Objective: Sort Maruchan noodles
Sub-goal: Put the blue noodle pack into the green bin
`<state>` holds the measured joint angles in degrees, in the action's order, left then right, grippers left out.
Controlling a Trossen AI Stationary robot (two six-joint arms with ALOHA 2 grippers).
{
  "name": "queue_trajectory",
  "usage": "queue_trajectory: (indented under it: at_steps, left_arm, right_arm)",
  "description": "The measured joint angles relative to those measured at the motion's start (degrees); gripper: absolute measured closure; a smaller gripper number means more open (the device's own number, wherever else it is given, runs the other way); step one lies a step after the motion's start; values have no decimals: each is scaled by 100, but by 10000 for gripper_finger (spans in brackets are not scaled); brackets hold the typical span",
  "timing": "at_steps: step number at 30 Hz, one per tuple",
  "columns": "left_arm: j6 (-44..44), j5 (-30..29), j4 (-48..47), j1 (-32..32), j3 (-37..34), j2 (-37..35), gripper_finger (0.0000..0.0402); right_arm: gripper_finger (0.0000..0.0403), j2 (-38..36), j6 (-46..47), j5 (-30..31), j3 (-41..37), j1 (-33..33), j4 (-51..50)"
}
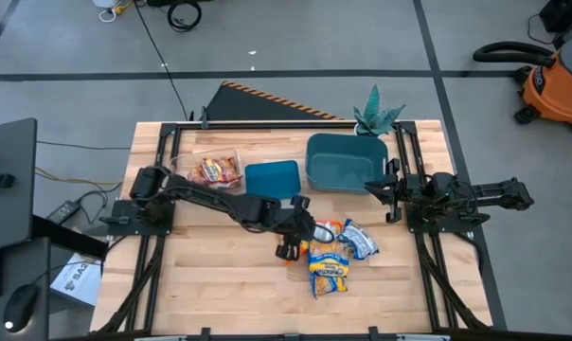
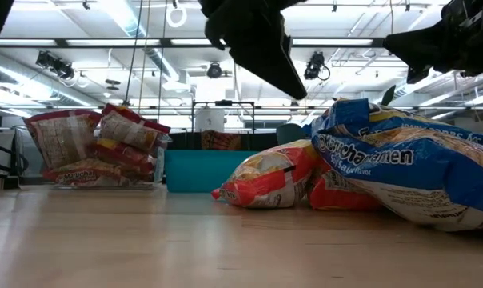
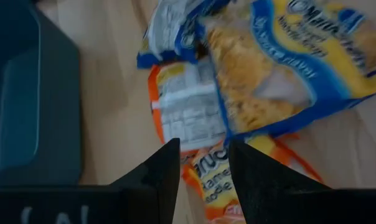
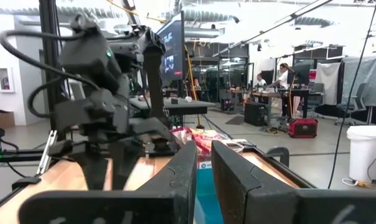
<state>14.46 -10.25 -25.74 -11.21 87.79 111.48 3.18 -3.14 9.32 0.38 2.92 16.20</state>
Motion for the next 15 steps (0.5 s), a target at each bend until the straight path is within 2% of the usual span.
queue_trajectory:
  at_steps: [15]
  left_arm:
    - [312, -13, 73, -69, -9, 334, 260]
  right_arm:
    - [348, 24, 0, 2, 0, 0, 155]
